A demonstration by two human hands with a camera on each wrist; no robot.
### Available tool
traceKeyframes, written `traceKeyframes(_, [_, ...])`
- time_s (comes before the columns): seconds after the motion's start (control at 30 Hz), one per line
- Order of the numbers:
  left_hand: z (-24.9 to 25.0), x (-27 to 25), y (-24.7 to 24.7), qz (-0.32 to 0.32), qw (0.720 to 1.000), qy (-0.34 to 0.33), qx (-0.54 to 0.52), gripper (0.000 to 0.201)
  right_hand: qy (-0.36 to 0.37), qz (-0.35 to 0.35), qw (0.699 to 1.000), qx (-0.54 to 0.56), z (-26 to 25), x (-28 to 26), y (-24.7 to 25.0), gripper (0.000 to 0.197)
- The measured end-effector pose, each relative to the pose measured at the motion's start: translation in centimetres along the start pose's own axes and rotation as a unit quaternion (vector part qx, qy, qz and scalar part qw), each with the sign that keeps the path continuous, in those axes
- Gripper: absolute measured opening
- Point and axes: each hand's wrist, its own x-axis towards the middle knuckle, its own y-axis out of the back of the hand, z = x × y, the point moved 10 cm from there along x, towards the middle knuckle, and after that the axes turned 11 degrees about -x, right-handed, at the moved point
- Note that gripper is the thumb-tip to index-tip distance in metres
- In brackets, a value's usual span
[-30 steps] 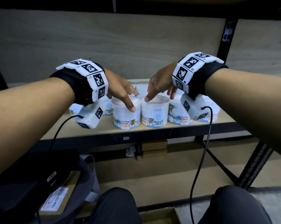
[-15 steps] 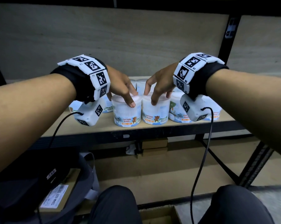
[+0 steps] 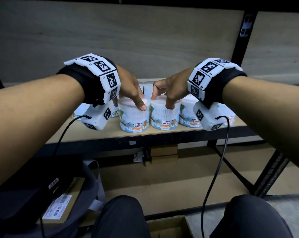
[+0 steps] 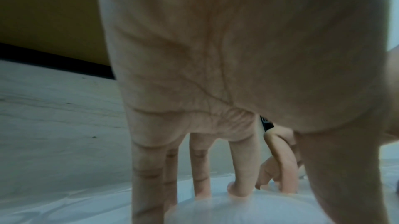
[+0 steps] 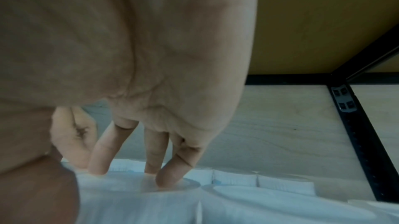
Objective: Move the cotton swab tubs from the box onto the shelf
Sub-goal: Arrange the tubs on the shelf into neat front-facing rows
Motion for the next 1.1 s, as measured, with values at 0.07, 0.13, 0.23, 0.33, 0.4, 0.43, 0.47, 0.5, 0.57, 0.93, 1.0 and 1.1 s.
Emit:
traceKeyframes(0.07, [-0.2,0.0,0.1,-0.006,1.000,-0.001,-0.001,0.039,0.003,0.007,1.000,0.009,0.0,0.3,0.0,0.055])
traceKeyframes(0.13, [-0.4,0.0,0.3,-0.008,1.000,-0.005,-0.002,0.038,0.013,0.008,1.000,0.022,0.0,0.5,-0.1,0.055])
traceKeyframes(0.23, [-0.4,-0.2,0.3,-0.016,1.000,-0.017,-0.007,0.038,0.046,0.001,0.993,0.110,-0.1,0.6,0.0,0.047])
traceKeyframes(0.33, [-0.5,-0.3,0.3,-0.011,0.999,-0.027,-0.016,0.041,0.045,0.010,0.971,0.233,0.9,0.2,0.9,0.033])
traceKeyframes(0.4, [-0.4,-0.4,0.3,-0.012,0.999,-0.031,-0.015,0.041,0.028,0.016,0.969,0.244,2.1,0.1,1.2,0.032])
traceKeyframes(0.43, [-0.4,-0.5,0.3,-0.010,0.999,-0.034,-0.013,0.041,0.019,0.015,0.972,0.233,2.5,0.0,1.2,0.033])
traceKeyframes(0.47, [-0.3,-0.5,0.3,-0.007,0.999,-0.036,-0.010,0.041,0.011,0.014,0.975,0.220,3.0,-0.1,1.1,0.034])
traceKeyframes(0.5, [-0.2,-0.6,0.4,-0.003,0.999,-0.040,-0.007,0.041,0.004,0.013,0.978,0.209,3.3,-0.1,1.0,0.035])
traceKeyframes(0.57, [0.0,-0.7,0.5,0.008,0.999,-0.045,-0.002,0.042,-0.002,0.004,0.981,0.192,3.6,-0.2,0.6,0.038])
traceKeyframes(0.93, [0.1,-0.8,0.7,0.034,0.998,-0.052,0.007,0.045,-0.005,0.030,0.994,0.108,3.0,-0.2,0.4,0.041])
traceKeyframes(1.0, [0.0,-0.7,0.7,0.034,0.998,-0.044,0.017,0.048,-0.003,0.024,0.994,0.108,3.0,-0.3,0.3,0.042])
traceKeyframes(1.1, [0.3,-0.5,1.0,0.042,0.998,-0.019,0.049,0.066,0.003,0.019,0.991,0.132,3.4,-0.6,0.3,0.048])
